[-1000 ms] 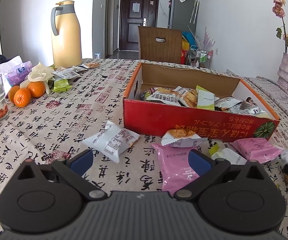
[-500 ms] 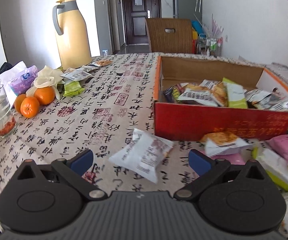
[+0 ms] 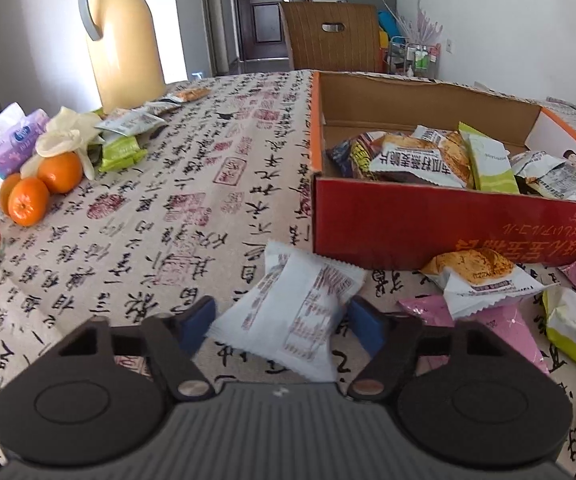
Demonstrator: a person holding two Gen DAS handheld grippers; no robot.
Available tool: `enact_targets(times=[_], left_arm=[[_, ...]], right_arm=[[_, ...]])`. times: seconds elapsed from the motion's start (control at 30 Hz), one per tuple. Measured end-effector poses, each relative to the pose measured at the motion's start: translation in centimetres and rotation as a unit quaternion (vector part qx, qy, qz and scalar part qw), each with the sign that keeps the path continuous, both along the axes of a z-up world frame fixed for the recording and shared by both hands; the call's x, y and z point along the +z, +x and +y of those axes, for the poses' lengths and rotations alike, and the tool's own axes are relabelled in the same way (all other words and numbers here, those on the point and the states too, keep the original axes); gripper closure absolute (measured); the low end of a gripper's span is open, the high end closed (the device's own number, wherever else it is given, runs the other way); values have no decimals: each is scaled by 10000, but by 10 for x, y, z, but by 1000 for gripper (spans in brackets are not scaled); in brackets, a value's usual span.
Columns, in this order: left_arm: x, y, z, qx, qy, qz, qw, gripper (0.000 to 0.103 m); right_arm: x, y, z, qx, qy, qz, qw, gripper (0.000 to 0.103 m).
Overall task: Organize snacks
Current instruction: 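Grasp the white printed packet with the right gripper while the left gripper grasps another white packet, then carry both white packets over the box and release them inside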
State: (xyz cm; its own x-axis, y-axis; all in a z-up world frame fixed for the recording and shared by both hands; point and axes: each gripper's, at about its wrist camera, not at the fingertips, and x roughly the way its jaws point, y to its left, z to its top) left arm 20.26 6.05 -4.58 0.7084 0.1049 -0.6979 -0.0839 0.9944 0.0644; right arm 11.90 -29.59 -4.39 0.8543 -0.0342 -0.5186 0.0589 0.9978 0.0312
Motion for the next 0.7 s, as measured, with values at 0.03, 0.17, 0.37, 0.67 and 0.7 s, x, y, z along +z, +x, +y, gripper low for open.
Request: enact_targets(times=[0.03,0.17,0.37,0.67,0.7], left_arm=[[0,-1,0,-13,1,-21,10000,36],[1,-3,-1,-60,-23,-88,9999,44],[5,-11,-2,-44,13,-226,9997,48],[25,-38,-4,-38,-67,-660,9978,48],[28,-42,-4,-44,-74,-722,9974,48]], right_arm=[[0,0,0,4,-1,2,10000,62],[0,0,0,17,4,11,10000,62],[1,-3,0,20,17,-12,10000,62],[4,-9,0,36,32,-87,10000,62],[5,-9,0,40,32,-102,9999,62]])
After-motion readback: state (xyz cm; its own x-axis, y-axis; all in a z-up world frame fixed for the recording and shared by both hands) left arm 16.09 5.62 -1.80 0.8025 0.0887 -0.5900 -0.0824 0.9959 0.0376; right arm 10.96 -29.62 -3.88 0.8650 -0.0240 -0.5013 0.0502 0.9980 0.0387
